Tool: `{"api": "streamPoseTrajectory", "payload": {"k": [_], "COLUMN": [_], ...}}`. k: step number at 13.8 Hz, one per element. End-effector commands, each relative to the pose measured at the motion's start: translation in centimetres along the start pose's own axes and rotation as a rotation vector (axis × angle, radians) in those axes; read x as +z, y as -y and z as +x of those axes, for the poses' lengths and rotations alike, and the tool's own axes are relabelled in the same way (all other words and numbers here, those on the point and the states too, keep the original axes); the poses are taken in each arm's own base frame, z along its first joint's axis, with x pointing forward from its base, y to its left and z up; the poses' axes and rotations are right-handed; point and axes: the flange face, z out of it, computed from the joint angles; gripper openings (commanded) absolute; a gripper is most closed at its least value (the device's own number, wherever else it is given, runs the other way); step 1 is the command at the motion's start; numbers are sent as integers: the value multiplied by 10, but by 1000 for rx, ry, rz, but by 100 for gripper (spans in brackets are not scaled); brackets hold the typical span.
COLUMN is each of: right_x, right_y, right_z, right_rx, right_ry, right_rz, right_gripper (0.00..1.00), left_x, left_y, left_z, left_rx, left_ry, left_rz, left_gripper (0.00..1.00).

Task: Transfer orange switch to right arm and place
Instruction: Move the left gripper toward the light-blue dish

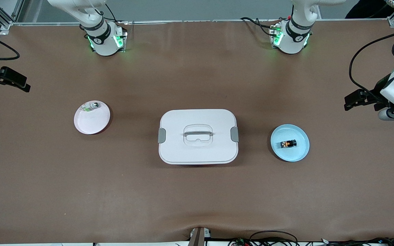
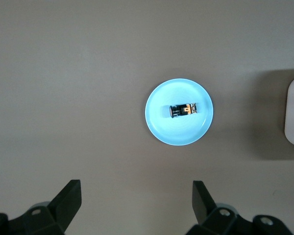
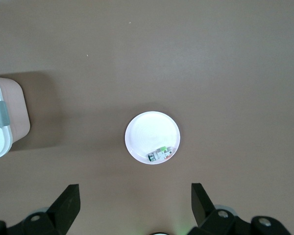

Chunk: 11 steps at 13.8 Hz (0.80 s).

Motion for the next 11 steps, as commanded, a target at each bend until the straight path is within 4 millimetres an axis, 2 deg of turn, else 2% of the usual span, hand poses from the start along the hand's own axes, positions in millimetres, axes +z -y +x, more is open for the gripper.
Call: {"api": "streamPoseTrajectory", "payload": {"k": [1,5,9,11], "right_x": [-5,-4,-4,-4], "right_y": [-2,0,-7,-7], "right_z": [-7,-7,-6,-6], "right_rx": [8,6,17,17], "right_ry": [-13,-15,-14,-14], "right_rz": [-11,-11,-9,-9], "right_gripper": [100,100,100,100], "left_x": [-6,-6,-5,-1], "left_y": [-1,-1,5,0], "left_z": [1,1,-1,-3], "left_rx": [14,5,-1,8], "left_ry": [6,5,20,42], "left_rz": [14,7,0,0], "left_gripper": [100,100,100,100]}}
